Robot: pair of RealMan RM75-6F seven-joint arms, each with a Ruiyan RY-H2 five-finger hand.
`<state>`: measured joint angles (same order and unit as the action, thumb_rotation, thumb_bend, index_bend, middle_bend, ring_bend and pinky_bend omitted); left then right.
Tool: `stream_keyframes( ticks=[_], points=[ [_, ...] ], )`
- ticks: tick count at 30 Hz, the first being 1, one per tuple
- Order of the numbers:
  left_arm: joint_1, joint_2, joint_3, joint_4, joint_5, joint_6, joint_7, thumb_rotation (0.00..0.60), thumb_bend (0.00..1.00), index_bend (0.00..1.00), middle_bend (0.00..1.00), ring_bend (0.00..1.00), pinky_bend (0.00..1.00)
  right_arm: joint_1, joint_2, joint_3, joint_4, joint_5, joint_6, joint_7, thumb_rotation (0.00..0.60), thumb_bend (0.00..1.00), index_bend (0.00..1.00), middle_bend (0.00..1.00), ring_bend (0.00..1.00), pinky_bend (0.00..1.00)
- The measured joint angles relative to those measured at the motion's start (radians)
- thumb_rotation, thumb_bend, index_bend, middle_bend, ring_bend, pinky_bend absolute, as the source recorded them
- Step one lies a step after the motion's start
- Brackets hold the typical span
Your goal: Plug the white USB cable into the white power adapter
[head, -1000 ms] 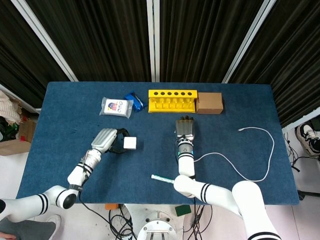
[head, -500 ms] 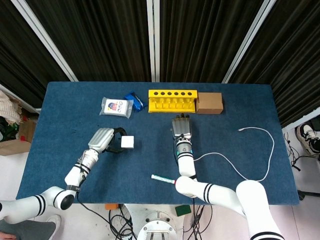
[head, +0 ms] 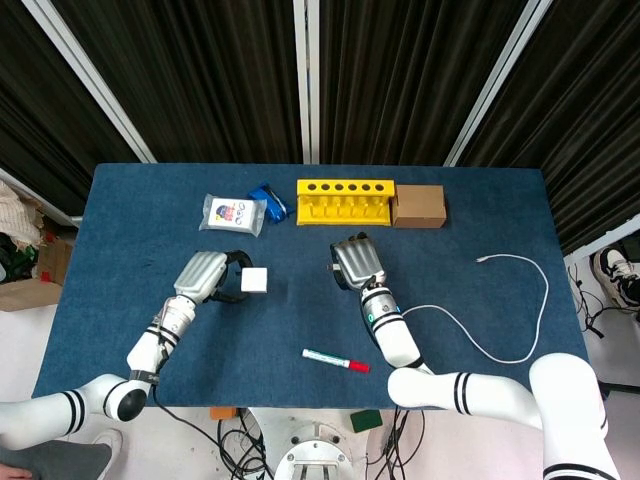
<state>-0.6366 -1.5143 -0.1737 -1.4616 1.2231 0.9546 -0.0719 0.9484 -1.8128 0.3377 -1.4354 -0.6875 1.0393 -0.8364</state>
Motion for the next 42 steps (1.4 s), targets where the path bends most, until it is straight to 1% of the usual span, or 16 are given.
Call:
stream_keyframes(
  ticks=[2, 7, 15, 19, 25, 29, 33, 42],
  points=[
    [-0.002, 0.005, -0.004, -0.013, -0.016, 0.0, 0.02, 0.6, 0.26, 0.57, 0.46, 0.71, 0.89, 0.0, 0.014, -0.008, -0.021, -0.013, 0.003, 0.003, 0.6, 0.92, 0.61, 0.59, 0.41, 0.29],
    [-0.01, 0.013, -0.019, -0.044, -0.049, -0.004, 0.051, 0.6, 0.25, 0.57, 0.46, 0.71, 0.89, 0.003, 0.044, -0.024, -0.077, -0.037, 0.023, -0.003, 0.6, 0.93, 0.61, 0.6, 0.42, 0.29],
    [-0.042, 0.025, -0.052, -0.07, -0.11, -0.054, 0.056, 0.6, 0.25, 0.57, 0.46, 0.71, 0.89, 0.011, 0.068, -0.038, -0.15, -0.078, 0.112, -0.042, 0.6, 0.92, 0.61, 0.59, 0.41, 0.29],
    [-0.066, 0.037, -0.074, -0.086, -0.146, -0.107, 0.037, 0.6, 0.26, 0.57, 0.46, 0.71, 0.89, 0.018, 0.056, -0.043, -0.158, -0.103, 0.149, -0.056, 0.6, 0.92, 0.61, 0.59, 0.41, 0.29],
    [-0.098, 0.061, -0.103, -0.106, -0.185, -0.185, -0.032, 0.6, 0.26, 0.56, 0.46, 0.71, 0.89, 0.021, 0.02, -0.069, -0.135, -0.138, 0.169, -0.056, 0.6, 0.91, 0.61, 0.59, 0.42, 0.29],
    [-0.115, 0.072, -0.12, -0.106, -0.21, -0.215, -0.071, 0.6, 0.25, 0.56, 0.46, 0.71, 0.89, 0.019, 0.0, -0.075, -0.121, -0.15, 0.176, -0.048, 0.6, 0.91, 0.61, 0.59, 0.42, 0.29],
    [-0.123, 0.071, -0.118, -0.101, -0.219, -0.206, -0.053, 0.6, 0.25, 0.56, 0.46, 0.71, 0.89, 0.023, -0.013, -0.068, -0.119, -0.145, 0.179, -0.055, 0.6, 0.91, 0.61, 0.59, 0.42, 0.29],
    [-0.14, 0.059, -0.103, -0.118, -0.237, -0.141, 0.032, 0.6, 0.26, 0.56, 0.46, 0.71, 0.89, 0.045, -0.031, -0.033, -0.117, -0.096, 0.177, -0.093, 0.6, 0.91, 0.61, 0.59, 0.42, 0.29]
  ],
)
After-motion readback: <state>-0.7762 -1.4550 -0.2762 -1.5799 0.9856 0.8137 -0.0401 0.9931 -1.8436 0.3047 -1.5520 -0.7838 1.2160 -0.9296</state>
